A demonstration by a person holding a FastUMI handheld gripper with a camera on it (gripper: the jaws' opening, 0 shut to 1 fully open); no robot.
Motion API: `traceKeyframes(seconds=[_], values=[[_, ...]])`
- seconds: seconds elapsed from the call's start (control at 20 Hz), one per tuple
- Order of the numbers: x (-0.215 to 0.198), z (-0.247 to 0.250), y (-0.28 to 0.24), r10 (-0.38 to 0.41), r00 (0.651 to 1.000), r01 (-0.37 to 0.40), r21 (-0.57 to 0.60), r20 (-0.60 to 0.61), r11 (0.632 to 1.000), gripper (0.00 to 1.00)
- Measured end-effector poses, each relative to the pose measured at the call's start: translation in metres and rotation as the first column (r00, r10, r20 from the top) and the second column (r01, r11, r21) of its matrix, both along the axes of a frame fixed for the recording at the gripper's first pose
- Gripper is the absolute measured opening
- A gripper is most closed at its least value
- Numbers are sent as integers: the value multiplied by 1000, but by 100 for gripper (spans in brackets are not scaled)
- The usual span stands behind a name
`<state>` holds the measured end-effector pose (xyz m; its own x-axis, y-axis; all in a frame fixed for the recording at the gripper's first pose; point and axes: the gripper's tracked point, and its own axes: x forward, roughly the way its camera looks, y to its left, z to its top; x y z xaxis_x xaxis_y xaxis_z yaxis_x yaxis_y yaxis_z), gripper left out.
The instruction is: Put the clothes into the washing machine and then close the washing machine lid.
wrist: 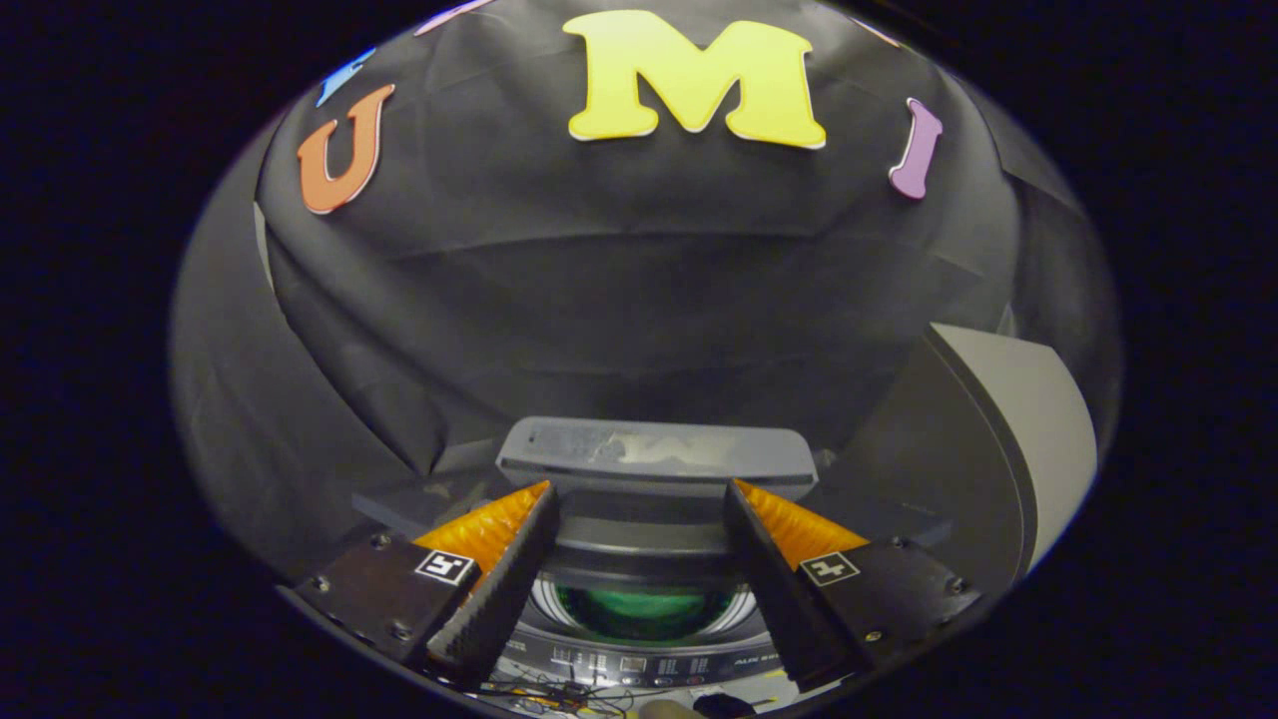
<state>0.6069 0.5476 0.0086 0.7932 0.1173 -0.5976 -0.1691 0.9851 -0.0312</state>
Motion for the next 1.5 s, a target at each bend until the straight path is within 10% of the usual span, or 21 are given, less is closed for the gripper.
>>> traceKeyframes(seconds=[1.5], values=[[-91, 42, -47, 102, 987, -105, 17, 122, 994, 100]])
